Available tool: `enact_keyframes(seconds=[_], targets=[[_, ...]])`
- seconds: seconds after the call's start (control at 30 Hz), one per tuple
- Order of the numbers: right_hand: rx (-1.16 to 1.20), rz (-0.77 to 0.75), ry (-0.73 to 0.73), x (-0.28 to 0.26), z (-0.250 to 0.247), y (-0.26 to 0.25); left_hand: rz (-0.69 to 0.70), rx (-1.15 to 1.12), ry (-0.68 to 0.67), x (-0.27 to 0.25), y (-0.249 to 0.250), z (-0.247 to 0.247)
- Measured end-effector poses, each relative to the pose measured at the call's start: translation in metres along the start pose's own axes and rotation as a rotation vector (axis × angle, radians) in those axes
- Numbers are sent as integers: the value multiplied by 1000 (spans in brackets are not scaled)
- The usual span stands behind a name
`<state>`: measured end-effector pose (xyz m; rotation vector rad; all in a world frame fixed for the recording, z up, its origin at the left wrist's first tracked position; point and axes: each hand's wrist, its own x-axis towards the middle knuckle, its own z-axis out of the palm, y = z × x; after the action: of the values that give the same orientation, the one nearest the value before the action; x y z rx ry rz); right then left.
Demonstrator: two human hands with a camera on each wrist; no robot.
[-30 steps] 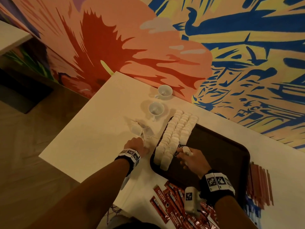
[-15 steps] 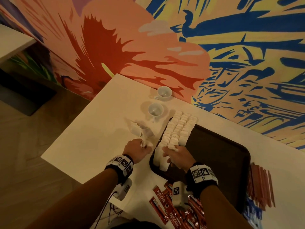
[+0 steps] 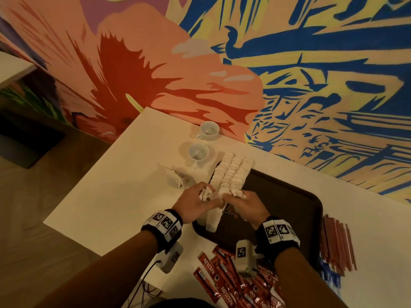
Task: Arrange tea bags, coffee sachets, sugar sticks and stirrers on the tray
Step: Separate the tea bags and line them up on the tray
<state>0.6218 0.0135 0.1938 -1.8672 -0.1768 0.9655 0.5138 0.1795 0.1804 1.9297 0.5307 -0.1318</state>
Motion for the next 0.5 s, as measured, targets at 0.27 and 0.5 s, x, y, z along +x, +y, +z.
enact_keyframes(seconds=[0.27, 0.5], targets=[[-179, -221, -12, -5, -25, -5, 50, -199, -177, 9, 13, 0], [-70, -199, 19, -4, -26, 0, 54, -275, -169, 15, 25, 1]])
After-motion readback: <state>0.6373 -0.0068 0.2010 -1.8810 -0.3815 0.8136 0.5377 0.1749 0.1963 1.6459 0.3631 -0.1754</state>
